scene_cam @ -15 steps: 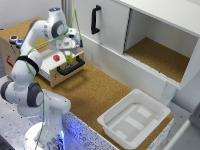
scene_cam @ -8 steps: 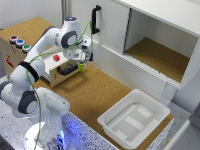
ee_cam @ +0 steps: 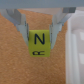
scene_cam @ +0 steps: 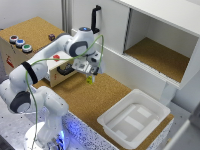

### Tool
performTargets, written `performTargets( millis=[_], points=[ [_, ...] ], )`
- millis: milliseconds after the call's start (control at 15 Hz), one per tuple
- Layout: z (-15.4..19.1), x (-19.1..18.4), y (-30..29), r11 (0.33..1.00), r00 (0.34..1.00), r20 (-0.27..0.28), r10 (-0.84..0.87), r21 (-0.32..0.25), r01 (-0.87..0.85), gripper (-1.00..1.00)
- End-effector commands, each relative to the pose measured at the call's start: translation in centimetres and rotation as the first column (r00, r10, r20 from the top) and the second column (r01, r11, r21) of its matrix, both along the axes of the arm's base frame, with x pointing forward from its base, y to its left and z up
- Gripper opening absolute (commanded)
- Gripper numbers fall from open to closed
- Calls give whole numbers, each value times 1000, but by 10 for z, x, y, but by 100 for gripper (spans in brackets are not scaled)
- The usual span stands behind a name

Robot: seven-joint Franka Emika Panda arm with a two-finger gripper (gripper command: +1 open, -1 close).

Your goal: Place the yellow object inside the box

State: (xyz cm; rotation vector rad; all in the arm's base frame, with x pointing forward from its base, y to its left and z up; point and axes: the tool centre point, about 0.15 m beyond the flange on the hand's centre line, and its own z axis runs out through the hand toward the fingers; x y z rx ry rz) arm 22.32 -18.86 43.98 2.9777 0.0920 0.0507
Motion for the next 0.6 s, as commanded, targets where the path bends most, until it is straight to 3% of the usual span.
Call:
performTargets(
  millis=[0,533],
  points=[
    [-43,2,-89,975,978,30,-209,88,205,-100],
    [-76,-9,-141,828,829,42,-558,95,552,-100]
  ],
)
